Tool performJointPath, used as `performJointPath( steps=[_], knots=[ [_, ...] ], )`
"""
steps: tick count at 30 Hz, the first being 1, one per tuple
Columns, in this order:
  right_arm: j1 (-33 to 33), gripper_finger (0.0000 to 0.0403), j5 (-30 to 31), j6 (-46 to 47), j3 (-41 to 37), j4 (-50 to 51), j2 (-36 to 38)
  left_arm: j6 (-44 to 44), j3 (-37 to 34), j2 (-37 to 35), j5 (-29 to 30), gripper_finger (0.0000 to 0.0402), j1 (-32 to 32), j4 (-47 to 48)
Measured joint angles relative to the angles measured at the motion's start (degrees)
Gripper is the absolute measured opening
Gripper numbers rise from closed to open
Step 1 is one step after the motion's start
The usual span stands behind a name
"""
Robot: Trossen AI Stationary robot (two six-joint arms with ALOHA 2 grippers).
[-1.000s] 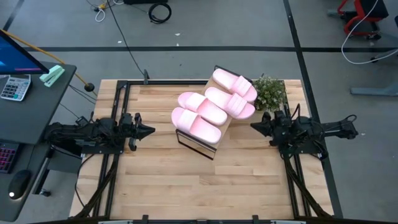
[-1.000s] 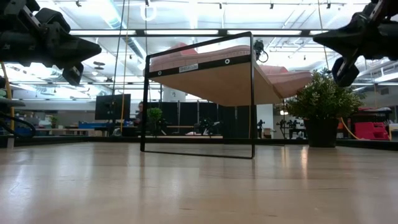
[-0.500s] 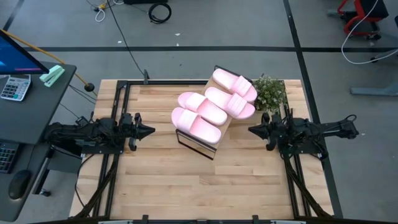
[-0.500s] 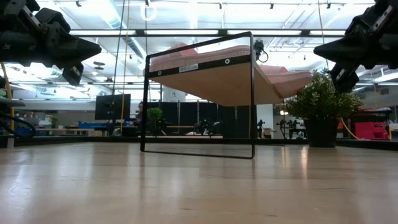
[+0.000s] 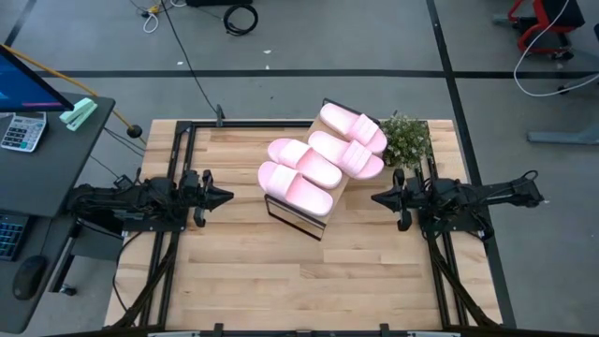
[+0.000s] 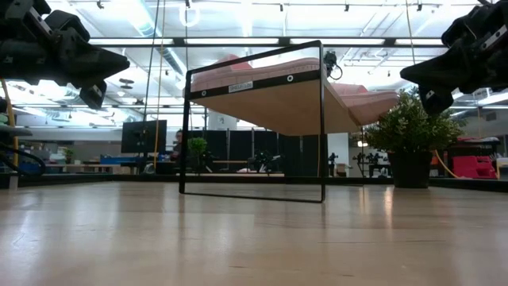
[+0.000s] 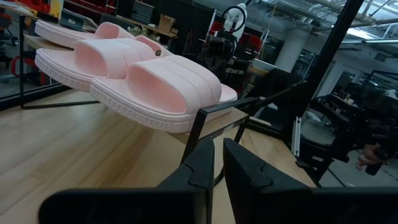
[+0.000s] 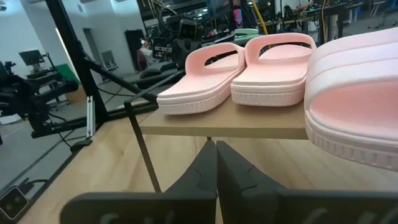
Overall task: Pick and place slides into the shelf
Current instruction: Return to Home Position
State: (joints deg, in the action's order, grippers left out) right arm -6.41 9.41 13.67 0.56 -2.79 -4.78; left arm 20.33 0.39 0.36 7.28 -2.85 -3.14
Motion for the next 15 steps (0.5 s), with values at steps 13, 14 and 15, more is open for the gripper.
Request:
performJointPath(
  steps=[13, 14, 15],
  knots=[
    [0.0, 0.0015, -0.1, 4.1, 0.4, 0.5, -0.1, 0.0, 0.0, 0.0, 0.0, 0.0025, 0.0, 0.0],
    [0.0, 0.0017, -0.1, 4.4, 0.5, 0.7, 0.0, 0.0, 0.0, 0.0, 0.0, 0.0026, 0.0, 0.0],
    [0.0, 0.0019, 0.0, 4.6, 0.6, 0.8, 0.0, 0.0, 0.0, 0.0, 0.0, 0.0027, 0.0, 0.0]
  ],
)
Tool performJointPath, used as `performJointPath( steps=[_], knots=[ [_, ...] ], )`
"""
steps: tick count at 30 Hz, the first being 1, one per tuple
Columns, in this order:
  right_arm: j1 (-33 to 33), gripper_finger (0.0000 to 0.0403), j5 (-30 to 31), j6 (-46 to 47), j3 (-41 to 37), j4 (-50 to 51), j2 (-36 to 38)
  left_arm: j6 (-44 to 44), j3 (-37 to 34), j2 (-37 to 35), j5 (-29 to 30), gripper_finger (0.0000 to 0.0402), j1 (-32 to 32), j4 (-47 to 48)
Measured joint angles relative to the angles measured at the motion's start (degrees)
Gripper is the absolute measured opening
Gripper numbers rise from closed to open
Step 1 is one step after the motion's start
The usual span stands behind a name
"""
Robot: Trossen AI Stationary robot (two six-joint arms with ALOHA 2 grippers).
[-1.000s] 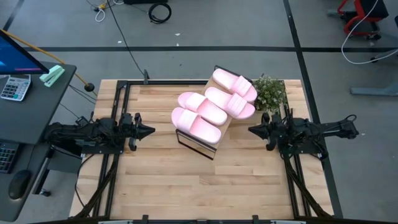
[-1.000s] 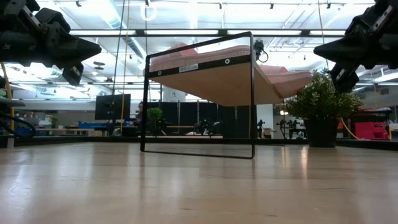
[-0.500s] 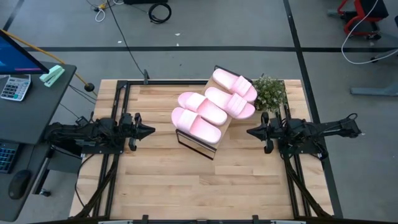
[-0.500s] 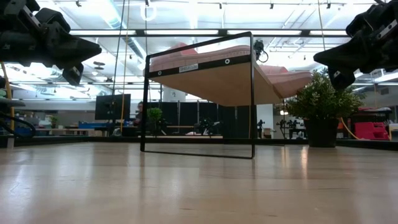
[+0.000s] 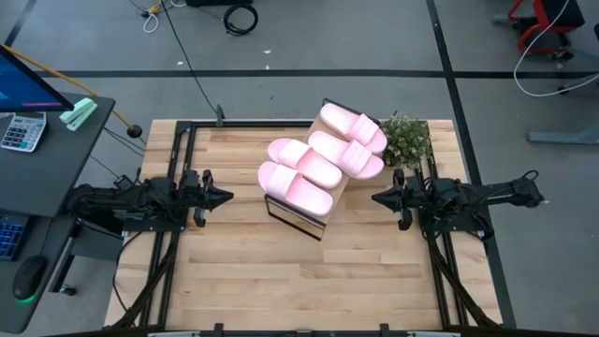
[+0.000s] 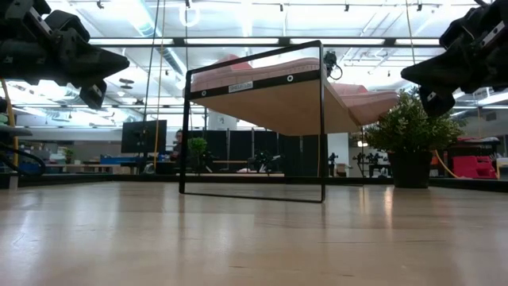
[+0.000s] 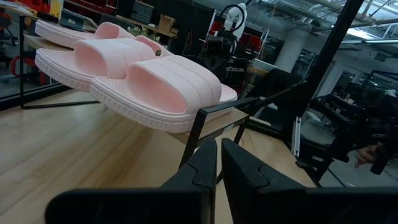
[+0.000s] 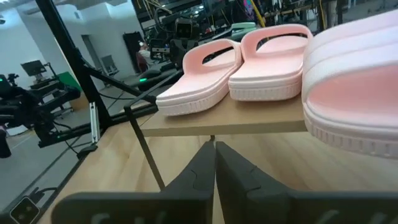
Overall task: Pick and place slides into the shelf
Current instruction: Return to Home Position
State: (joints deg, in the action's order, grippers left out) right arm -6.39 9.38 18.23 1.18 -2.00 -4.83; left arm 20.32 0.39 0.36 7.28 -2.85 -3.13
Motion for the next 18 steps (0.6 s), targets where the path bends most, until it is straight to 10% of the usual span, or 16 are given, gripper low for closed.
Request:
performJointPath(
  steps=[18],
  knots=[
    [0.0, 0.0026, -0.1, -5.8, 0.3, 1.7, -0.1, 0.0, 0.0, 0.0, 0.0, 0.0028, 0.0, 0.0]
  ],
)
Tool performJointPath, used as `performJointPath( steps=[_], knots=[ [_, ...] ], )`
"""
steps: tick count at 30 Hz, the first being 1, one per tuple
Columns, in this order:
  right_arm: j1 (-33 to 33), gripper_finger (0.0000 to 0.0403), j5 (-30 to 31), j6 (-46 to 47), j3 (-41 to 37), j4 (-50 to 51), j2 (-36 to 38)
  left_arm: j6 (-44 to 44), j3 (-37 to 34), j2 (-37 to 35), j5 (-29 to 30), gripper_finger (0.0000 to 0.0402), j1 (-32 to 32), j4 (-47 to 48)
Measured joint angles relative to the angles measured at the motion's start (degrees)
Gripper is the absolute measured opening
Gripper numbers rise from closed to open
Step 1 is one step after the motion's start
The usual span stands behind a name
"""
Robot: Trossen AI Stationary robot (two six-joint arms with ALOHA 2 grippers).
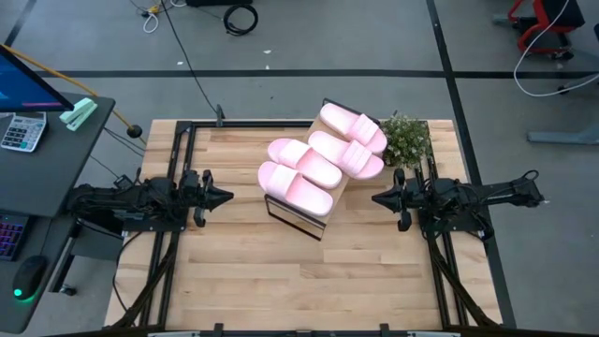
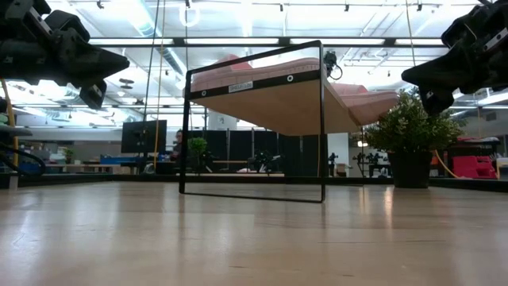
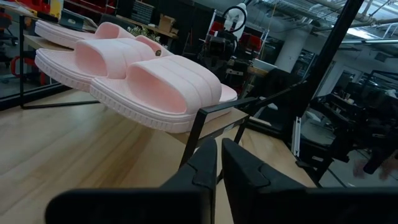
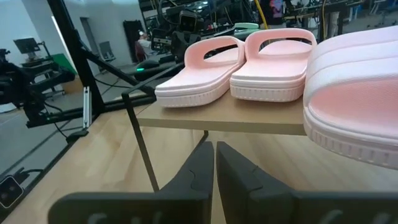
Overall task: Pick and place slides into the shelf
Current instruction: Return to Home Position
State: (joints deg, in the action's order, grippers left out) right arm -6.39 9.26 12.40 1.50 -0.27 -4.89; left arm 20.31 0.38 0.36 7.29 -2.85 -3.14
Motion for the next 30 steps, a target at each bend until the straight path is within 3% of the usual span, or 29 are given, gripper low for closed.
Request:
performJointPath(
  steps=[15, 30],
  knots=[
    [0.0, 0.0024, 0.0, 0.0, 0.0, 0.2, 0.0, 0.0, 0.0, 0.0, 0.0, 0.004, 0.0, 0.0],
    [0.0, 0.0023, 0.1, 0.0, 0.0, 0.2, 0.0, 0.0, 0.0, 0.0, 0.0, 0.0027, 0.0, 0.0]
  ],
)
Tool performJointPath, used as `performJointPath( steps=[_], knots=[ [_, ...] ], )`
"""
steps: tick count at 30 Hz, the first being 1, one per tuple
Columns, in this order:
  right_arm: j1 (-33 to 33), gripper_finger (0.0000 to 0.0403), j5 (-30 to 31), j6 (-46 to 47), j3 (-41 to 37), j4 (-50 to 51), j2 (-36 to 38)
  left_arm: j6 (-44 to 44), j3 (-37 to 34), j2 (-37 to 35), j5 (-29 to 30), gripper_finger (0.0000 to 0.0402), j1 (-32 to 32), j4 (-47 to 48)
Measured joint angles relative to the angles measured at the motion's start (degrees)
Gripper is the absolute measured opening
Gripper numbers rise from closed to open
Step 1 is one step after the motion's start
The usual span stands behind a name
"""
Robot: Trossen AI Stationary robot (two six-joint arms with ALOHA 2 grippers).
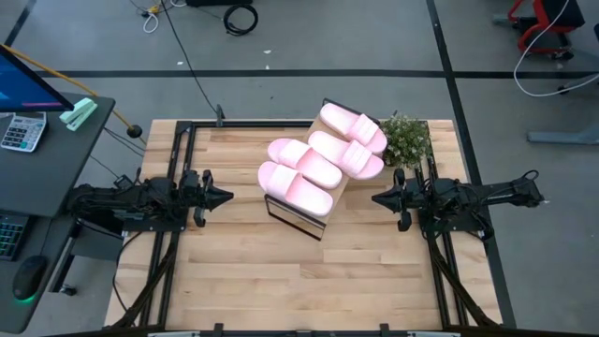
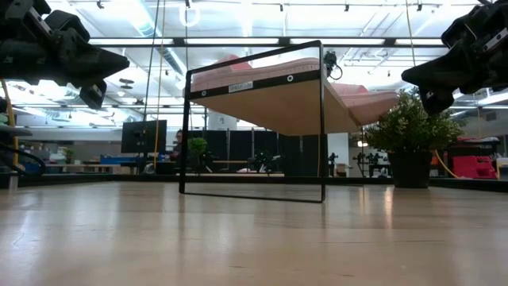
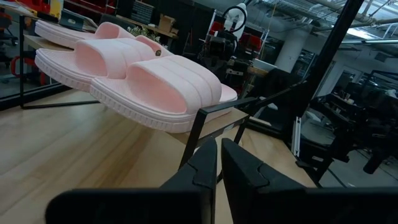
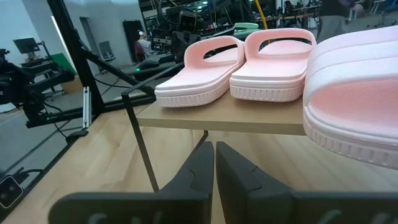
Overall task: Pick and place slides into the shelf
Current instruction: Return to Home Position
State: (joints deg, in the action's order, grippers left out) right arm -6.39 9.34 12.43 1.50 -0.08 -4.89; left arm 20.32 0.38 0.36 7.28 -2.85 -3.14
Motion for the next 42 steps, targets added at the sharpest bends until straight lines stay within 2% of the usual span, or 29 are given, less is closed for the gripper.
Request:
performJointPath(
  steps=[10, 22, 33, 42],
  knots=[
    [0.0, 0.0023, 0.0, 0.0, 0.0, 0.0, 0.0, 0.0, 0.0, 0.0, 0.0, 0.004, 0.0, 0.0],
    [0.0, 0.0022, 0.0, 0.0, 0.0, 0.0, 0.0, 0.0, 0.0, 0.0, 0.0, 0.0025, 0.0, 0.0],
    [0.0, 0.0022, 0.0, 0.0, 0.0, 0.0, 0.0, 0.0, 0.0, 0.0, 0.0, 0.004, 0.0, 0.0],
    [0.0, 0.0022, 0.0, 0.0, 0.0, 0.0, 0.0, 0.0, 0.0, 0.0, 0.0, 0.0029, 0.0, 0.0]
  ],
)
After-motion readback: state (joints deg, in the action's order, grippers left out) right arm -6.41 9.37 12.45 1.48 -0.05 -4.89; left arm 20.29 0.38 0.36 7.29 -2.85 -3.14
